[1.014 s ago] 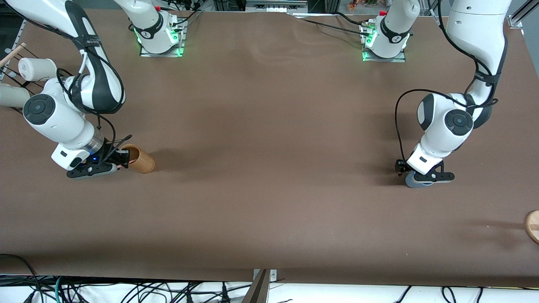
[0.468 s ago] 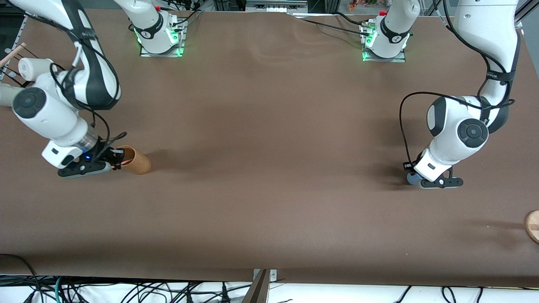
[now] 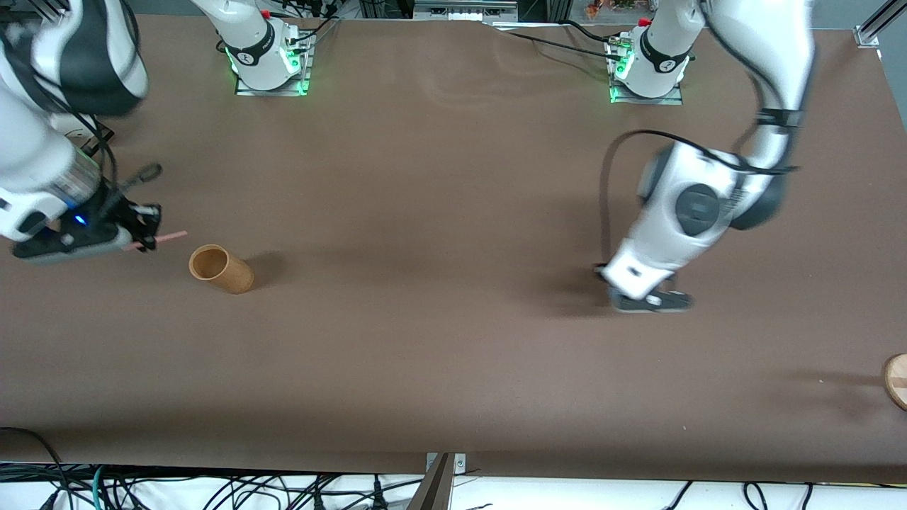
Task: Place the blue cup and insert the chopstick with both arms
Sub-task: 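Carry the blue cup with the left gripper while the right gripper lifts the chopstick, then set the blue cup down and withdraw the left gripper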
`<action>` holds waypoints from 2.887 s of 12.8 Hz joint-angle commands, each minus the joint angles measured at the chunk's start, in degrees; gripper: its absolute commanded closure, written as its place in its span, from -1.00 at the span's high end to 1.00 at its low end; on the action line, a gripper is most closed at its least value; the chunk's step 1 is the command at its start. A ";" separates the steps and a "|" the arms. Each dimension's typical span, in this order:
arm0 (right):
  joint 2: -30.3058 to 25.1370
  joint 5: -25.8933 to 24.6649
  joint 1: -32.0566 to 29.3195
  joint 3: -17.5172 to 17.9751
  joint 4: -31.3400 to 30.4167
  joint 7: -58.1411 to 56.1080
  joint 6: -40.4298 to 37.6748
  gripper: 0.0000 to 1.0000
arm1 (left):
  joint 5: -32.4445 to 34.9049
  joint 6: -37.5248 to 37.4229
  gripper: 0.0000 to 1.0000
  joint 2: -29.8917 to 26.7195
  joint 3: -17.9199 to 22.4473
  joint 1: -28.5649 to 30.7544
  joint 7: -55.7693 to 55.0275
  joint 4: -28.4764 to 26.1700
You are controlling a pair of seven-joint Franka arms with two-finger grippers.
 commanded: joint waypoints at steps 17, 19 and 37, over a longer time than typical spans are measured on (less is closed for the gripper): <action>9.32 0.60 6.94 9.58 10.41 21.05 -3.08 -0.90 | 0.61 -2.86 0.09 21.19 1.17 -17.01 -35.58 24.67; 11.16 0.51 8.96 9.58 11.99 24.04 -2.38 -0.90 | 0.79 -3.03 1.00 20.66 1.17 -16.92 -35.15 24.84; 44.22 -3.53 44.30 -3.96 49.88 69.31 5.53 -0.88 | 0.35 -28.43 1.00 -13.69 1.69 18.05 22.15 20.11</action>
